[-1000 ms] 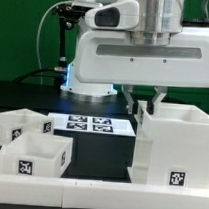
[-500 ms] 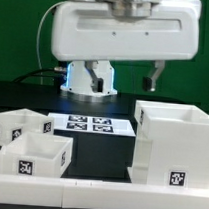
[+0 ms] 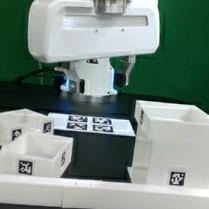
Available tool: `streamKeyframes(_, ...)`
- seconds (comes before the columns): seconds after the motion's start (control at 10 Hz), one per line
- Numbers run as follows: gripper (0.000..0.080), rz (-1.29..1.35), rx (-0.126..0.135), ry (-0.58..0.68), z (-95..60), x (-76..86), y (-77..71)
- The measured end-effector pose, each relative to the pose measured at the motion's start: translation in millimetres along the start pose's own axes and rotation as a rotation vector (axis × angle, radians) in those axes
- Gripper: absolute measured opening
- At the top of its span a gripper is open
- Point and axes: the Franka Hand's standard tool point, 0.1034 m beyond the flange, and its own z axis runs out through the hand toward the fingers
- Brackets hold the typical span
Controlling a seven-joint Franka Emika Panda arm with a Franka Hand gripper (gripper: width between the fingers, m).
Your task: Assemble drawer
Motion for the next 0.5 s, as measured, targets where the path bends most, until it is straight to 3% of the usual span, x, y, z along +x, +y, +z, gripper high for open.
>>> streamKeyframes(0.2, 0.0649, -0.271, -0.017, 0.005, 23.2, -41.2, 19.4)
streamKeyframes(0.3, 0.0649, -0.379, -0.01, -0.002, 38.0, -58.4, 28.7)
streamKeyframes(0.5, 0.0649, -0.44, 0.018, -0.015, 64.4, -78.0, 33.0)
